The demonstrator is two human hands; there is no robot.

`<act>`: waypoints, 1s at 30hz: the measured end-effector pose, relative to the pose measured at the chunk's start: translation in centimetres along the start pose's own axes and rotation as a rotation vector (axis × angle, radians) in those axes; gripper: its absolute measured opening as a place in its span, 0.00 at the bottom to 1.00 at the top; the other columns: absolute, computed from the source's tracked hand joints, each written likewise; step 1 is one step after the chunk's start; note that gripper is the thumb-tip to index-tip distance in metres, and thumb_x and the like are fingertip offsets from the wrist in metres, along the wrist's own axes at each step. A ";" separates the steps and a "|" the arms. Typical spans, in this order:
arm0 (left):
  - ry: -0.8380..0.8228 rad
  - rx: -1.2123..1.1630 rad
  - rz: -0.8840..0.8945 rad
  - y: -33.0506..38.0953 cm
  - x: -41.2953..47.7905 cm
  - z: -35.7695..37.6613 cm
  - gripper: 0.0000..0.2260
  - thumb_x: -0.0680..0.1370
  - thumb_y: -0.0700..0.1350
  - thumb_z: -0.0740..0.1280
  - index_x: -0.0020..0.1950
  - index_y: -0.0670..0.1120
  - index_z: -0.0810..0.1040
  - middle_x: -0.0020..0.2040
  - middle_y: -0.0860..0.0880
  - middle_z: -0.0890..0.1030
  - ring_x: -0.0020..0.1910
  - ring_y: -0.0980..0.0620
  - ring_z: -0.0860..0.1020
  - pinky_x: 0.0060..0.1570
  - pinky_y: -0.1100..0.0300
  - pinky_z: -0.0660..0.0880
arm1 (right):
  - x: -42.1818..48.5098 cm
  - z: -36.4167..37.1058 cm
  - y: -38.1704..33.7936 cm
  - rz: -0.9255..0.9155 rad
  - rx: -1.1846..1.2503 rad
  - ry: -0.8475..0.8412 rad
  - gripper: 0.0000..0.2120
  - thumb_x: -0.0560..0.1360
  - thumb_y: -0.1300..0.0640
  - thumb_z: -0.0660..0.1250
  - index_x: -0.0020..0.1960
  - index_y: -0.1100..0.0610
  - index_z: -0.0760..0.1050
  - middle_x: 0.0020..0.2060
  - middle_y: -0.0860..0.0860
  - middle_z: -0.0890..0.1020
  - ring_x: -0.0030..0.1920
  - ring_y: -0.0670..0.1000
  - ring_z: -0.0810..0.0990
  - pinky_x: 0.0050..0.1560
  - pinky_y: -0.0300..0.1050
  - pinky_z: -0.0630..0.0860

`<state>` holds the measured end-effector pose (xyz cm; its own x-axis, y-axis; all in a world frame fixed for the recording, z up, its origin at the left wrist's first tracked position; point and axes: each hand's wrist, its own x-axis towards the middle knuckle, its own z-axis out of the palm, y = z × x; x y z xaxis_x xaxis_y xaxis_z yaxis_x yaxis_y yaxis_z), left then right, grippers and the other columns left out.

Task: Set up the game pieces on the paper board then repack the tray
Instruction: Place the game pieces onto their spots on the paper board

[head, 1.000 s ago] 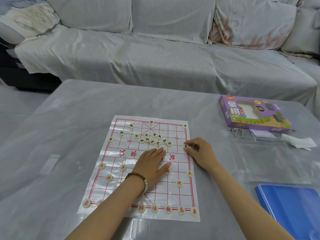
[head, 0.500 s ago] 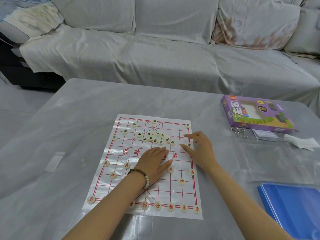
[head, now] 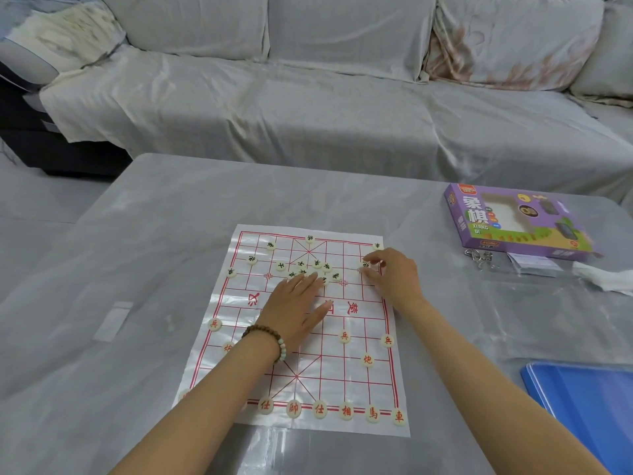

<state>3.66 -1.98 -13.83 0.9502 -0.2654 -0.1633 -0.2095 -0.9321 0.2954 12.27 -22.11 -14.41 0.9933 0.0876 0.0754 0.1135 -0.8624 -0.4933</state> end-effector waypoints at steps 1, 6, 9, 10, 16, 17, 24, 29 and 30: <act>-0.017 0.006 0.001 0.0 0.0 0.1 0.26 0.80 0.58 0.45 0.76 0.50 0.49 0.77 0.53 0.49 0.75 0.54 0.46 0.74 0.57 0.43 | 0.2 0.1 0.1 0.007 -0.010 -0.015 0.11 0.73 0.49 0.68 0.54 0.51 0.79 0.51 0.48 0.80 0.53 0.49 0.76 0.58 0.47 0.69; -0.083 0.010 0.006 0.0 -0.2 0.6 0.27 0.80 0.59 0.43 0.76 0.50 0.44 0.77 0.54 0.43 0.75 0.55 0.41 0.72 0.57 0.38 | 0.4 0.2 0.1 0.015 -0.029 -0.075 0.11 0.73 0.49 0.69 0.54 0.51 0.79 0.52 0.49 0.78 0.54 0.50 0.75 0.55 0.46 0.67; -0.099 0.029 0.008 -0.1 -0.1 0.8 0.27 0.80 0.60 0.43 0.76 0.51 0.42 0.77 0.54 0.41 0.75 0.55 0.40 0.72 0.57 0.38 | 0.2 0.0 0.0 -0.014 -0.026 -0.074 0.14 0.73 0.49 0.69 0.58 0.50 0.77 0.55 0.49 0.77 0.56 0.50 0.74 0.58 0.45 0.66; -0.101 0.035 0.007 -0.2 -0.1 0.9 0.28 0.80 0.60 0.43 0.76 0.51 0.42 0.76 0.54 0.41 0.75 0.54 0.40 0.71 0.57 0.38 | 0.1 0.0 -0.2 -0.043 -0.019 -0.059 0.15 0.73 0.49 0.69 0.59 0.50 0.76 0.57 0.49 0.76 0.58 0.50 0.74 0.59 0.45 0.64; -0.108 0.067 -0.011 0.1 1.0 0.8 0.28 0.79 0.61 0.43 0.76 0.50 0.43 0.77 0.52 0.41 0.75 0.54 0.41 0.73 0.55 0.40 | -0.1 0.8 -2.1 -0.231 -0.134 -0.119 0.14 0.73 0.46 0.68 0.57 0.48 0.78 0.56 0.45 0.77 0.59 0.48 0.72 0.57 0.42 0.60; -0.109 0.072 -0.014 0.2 1.2 0.7 0.28 0.79 0.61 0.43 0.76 0.50 0.43 0.77 0.52 0.42 0.75 0.53 0.41 0.73 0.55 0.40 | 0.1 0.9 -2.3 -0.238 -0.176 -0.123 0.14 0.74 0.45 0.67 0.57 0.47 0.78 0.56 0.45 0.78 0.59 0.48 0.72 0.57 0.42 0.60; -0.122 0.067 -0.014 0.1 3.4 0.2 0.29 0.79 0.61 0.43 0.76 0.49 0.45 0.77 0.52 0.43 0.75 0.53 0.43 0.72 0.55 0.41 | 1.4 1.8 -2.6 -0.184 -0.166 -0.080 0.10 0.73 0.46 0.68 0.52 0.48 0.79 0.50 0.46 0.79 0.57 0.48 0.73 0.54 0.42 0.58; -0.095 0.083 0.004 -0.6 3.3 -0.5 0.29 0.79 0.61 0.43 0.76 0.50 0.44 0.77 0.52 0.44 0.75 0.52 0.43 0.73 0.55 0.41 | 2.3 1.9 -2.6 -0.154 -0.126 -0.071 0.10 0.73 0.47 0.68 0.53 0.49 0.78 0.52 0.46 0.78 0.57 0.49 0.73 0.56 0.42 0.59; -0.081 0.094 0.001 -0.9 2.8 -0.6 0.29 0.79 0.62 0.42 0.76 0.50 0.44 0.77 0.52 0.44 0.75 0.53 0.42 0.73 0.55 0.41 | 2.4 1.9 -2.6 -0.157 -0.116 -0.062 0.11 0.74 0.47 0.67 0.54 0.49 0.78 0.53 0.46 0.78 0.57 0.49 0.73 0.57 0.43 0.60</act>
<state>6.64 -1.74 -14.01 0.9290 -0.2817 -0.2399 -0.2347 -0.9499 0.2062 14.37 -18.68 -14.64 0.9634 0.2530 0.0881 0.2674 -0.8872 -0.3759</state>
